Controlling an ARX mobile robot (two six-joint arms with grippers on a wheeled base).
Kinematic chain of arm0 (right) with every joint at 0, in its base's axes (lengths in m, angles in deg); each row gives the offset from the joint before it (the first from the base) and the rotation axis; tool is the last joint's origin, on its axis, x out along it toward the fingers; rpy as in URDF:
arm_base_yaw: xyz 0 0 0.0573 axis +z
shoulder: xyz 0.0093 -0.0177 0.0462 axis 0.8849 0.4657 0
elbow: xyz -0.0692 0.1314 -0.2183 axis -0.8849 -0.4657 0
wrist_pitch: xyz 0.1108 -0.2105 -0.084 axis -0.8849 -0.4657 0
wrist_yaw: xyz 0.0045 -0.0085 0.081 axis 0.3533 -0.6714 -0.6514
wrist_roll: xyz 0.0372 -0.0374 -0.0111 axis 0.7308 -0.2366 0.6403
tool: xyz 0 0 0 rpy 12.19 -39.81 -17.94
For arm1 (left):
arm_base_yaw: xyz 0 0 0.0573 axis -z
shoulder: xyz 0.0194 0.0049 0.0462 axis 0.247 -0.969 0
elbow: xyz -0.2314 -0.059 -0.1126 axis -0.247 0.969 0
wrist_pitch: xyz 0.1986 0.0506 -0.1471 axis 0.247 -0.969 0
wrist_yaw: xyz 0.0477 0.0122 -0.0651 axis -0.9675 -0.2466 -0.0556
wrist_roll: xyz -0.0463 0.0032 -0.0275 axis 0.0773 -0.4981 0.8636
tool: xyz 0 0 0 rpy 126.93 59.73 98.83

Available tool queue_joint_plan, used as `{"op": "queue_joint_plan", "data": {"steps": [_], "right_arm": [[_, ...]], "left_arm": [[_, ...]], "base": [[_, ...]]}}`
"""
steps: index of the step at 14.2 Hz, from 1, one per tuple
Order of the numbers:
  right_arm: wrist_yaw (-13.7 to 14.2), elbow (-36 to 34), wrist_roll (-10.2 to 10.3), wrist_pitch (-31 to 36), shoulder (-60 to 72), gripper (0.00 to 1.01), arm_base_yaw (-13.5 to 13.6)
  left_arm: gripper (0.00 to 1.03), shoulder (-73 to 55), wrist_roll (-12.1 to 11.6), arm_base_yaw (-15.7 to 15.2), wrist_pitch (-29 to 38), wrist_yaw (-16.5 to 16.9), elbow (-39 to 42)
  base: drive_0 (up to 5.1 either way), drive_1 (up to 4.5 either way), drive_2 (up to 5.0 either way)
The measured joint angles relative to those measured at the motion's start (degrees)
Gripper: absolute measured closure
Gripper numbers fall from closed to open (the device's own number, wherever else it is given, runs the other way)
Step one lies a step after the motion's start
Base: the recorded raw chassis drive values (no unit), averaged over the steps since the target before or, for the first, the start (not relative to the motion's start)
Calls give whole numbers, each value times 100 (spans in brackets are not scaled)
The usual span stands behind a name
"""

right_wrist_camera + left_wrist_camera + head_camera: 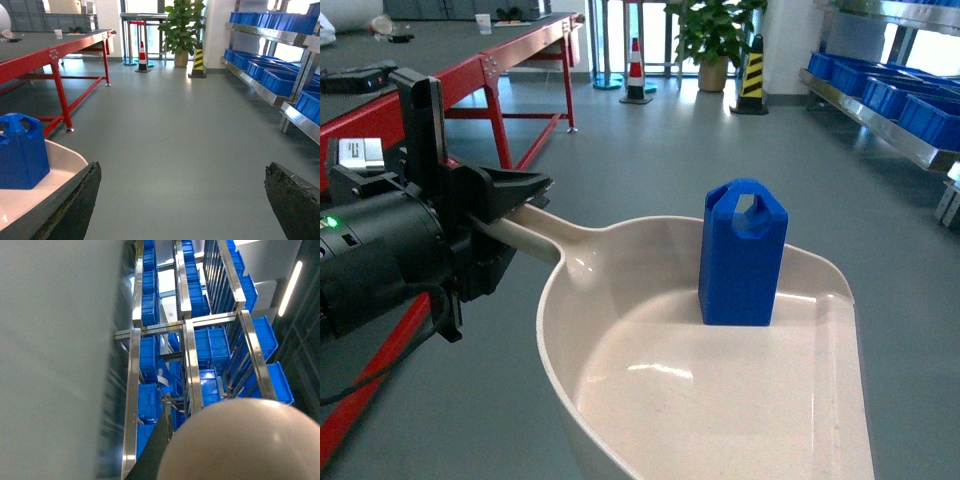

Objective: Place part in tray to right shelf

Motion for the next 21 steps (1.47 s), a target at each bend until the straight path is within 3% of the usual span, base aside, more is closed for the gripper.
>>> {"op": "queue_joint_plan", "data": {"steps": [21], "right_arm": [[-9, 0, 0, 7, 9, 3, 0]], "left_arm": [[90, 0, 2, 0, 24, 4, -2]], "base": [[0, 409, -409]]}}
